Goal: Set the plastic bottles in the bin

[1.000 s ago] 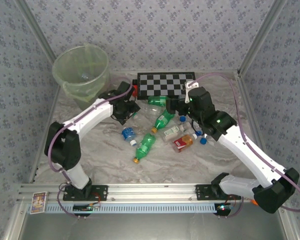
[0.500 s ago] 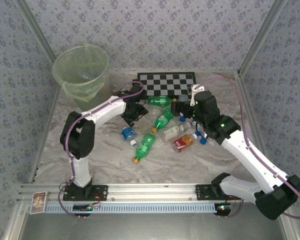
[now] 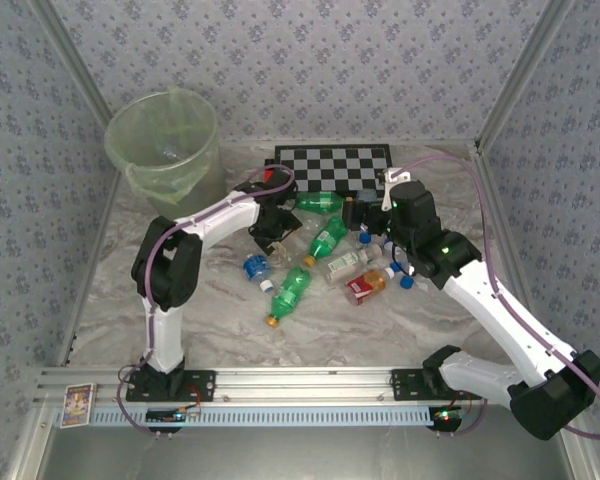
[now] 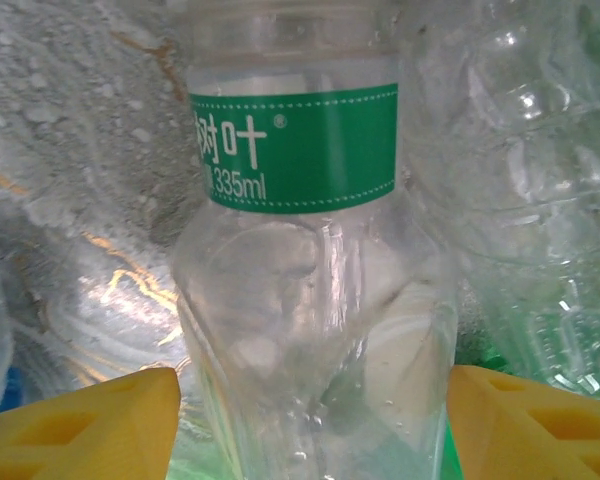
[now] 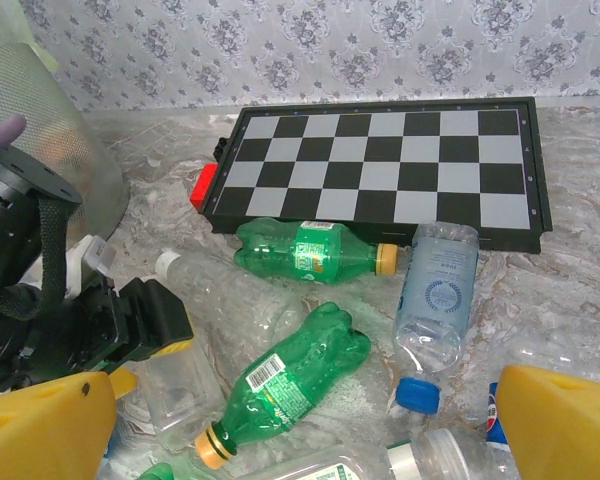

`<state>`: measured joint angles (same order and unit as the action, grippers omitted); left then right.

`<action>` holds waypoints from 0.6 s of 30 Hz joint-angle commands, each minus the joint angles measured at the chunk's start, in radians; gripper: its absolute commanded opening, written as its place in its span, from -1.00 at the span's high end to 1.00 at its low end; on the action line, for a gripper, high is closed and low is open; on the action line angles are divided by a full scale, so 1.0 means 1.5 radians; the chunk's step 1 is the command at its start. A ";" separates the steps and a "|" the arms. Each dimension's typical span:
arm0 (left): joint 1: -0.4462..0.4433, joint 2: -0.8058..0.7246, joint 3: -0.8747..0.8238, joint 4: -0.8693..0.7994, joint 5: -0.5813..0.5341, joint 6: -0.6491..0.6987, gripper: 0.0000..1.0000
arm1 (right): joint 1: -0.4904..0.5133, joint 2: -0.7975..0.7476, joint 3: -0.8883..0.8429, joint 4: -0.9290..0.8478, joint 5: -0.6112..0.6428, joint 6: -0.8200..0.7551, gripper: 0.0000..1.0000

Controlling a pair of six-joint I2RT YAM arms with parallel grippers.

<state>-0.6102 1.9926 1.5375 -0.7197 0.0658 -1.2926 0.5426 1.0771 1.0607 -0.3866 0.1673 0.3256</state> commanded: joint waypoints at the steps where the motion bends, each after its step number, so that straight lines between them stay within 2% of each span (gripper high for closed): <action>1: -0.003 0.027 0.003 -0.014 -0.008 -0.006 -0.42 | -0.003 0.001 0.012 0.003 -0.006 0.004 -0.99; 9: -0.002 0.034 0.004 -0.002 -0.017 0.006 -0.45 | -0.004 0.009 0.021 0.002 -0.011 0.005 -0.99; 14: 0.000 0.042 0.000 0.010 -0.014 0.013 -0.63 | -0.004 0.010 0.023 -0.002 -0.013 0.006 -0.99; 18: 0.000 0.044 -0.003 0.011 -0.017 0.013 -0.56 | -0.004 0.008 0.023 -0.004 -0.011 0.005 -0.99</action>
<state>-0.6106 2.0502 1.5379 -0.7021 0.0586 -1.2762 0.5426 1.0912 1.0634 -0.3870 0.1574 0.3256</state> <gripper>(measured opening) 0.786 0.994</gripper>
